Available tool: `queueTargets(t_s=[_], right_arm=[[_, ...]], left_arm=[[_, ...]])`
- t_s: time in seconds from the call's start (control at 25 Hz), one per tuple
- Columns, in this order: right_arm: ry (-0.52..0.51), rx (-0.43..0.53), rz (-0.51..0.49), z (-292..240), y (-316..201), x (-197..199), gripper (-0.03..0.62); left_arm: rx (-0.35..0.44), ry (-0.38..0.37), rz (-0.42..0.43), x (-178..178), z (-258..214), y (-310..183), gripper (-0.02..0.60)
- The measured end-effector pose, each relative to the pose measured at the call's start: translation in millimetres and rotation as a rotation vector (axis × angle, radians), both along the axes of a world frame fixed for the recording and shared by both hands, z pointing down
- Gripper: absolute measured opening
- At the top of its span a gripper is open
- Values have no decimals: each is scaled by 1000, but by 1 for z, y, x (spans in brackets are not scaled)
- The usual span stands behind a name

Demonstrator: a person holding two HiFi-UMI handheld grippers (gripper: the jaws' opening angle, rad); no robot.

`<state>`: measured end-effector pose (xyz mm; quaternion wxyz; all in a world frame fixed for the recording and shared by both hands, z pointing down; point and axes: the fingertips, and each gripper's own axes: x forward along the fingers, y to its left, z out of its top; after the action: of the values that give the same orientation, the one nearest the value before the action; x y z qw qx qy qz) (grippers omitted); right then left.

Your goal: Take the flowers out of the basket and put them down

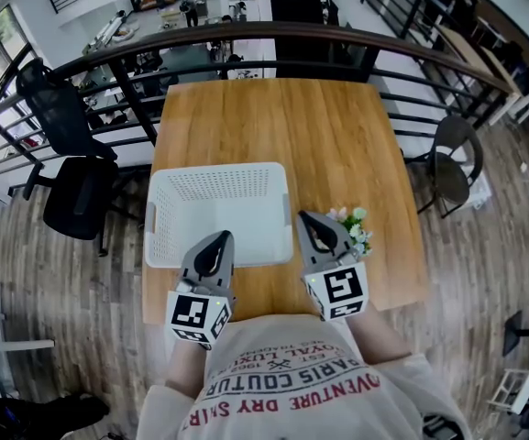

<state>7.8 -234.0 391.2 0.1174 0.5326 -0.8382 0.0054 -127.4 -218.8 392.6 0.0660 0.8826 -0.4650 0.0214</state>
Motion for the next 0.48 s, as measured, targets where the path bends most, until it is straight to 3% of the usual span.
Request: queueTargets(t_s=[0.48], right_arm=[[-22, 3, 5, -2, 5, 3, 28]], left_arm=[[-3, 2, 3, 8, 1, 7, 23]])
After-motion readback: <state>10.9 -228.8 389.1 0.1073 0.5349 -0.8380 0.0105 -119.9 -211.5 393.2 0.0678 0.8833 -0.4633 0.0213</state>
